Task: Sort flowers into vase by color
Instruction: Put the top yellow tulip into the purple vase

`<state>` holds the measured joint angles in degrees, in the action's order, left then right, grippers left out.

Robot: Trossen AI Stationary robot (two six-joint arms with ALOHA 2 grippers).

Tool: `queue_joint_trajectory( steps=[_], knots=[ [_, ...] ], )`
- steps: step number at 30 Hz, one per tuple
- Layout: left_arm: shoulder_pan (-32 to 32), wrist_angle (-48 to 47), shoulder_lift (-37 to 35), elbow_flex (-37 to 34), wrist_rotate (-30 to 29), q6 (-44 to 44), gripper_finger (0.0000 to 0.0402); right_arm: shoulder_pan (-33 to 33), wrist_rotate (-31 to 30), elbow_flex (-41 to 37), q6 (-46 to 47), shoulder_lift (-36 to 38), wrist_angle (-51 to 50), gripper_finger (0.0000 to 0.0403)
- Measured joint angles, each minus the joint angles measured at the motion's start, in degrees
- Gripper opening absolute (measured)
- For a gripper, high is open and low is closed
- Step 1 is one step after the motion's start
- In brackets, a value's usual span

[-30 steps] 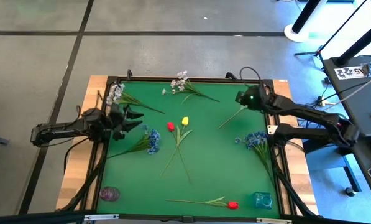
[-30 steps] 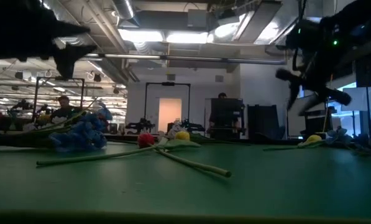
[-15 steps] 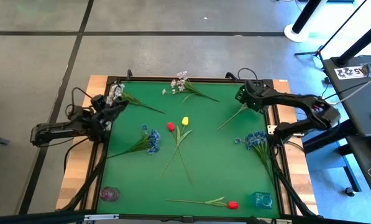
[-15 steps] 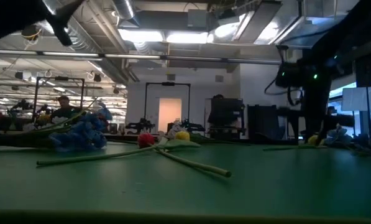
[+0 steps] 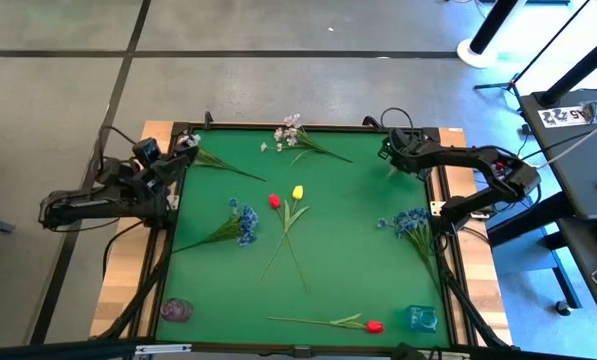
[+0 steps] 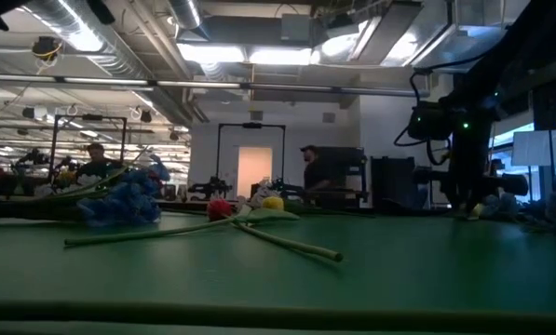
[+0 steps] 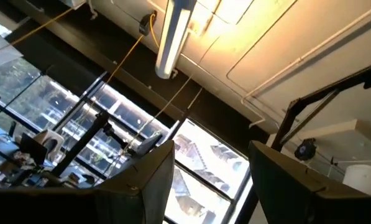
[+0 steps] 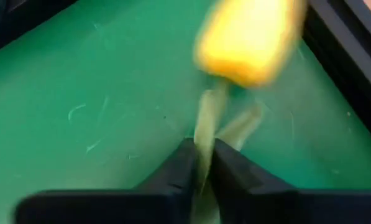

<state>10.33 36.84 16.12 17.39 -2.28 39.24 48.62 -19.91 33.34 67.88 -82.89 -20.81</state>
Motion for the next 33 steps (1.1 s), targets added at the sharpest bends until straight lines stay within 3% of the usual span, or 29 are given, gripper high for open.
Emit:
queue_joint_trajectory(
  steps=[2,9,16,20,24,33],
  knots=[
    [0.0,-0.1,-0.1,0.0,0.0,-0.2,0.02,-1.9,-0.2,0.9,-2.1,1.5,0.1,0.0011],
    [0.0,-7.4,1.9,0.1,2.0,5.3,0.02,-16.0,-7.6,10.6,-12.4,11.4,4.7,0.002],
    [0.0,-19.6,9.1,4.3,15.9,5.1,0.02,-38.7,-10.1,20.7,-37.2,12.1,25.0,0.0019],
    [0.0,-21.7,14.4,6.6,21.6,3.7,0.02,-49.4,-12.0,24.2,-39.8,8.8,36.3,0.0015],
    [0.0,-17.0,18.7,7.4,25.0,0.5,0.02,-56.2,-9.0,29.4,-47.5,3.8,43.6,0.0007],
    [-2.4,-1.5,29.8,7.4,21.0,-7.8,0.02,-59.0,-0.7,46.8,-56.4,-11.3,44.6,0.0018]
  ],
)
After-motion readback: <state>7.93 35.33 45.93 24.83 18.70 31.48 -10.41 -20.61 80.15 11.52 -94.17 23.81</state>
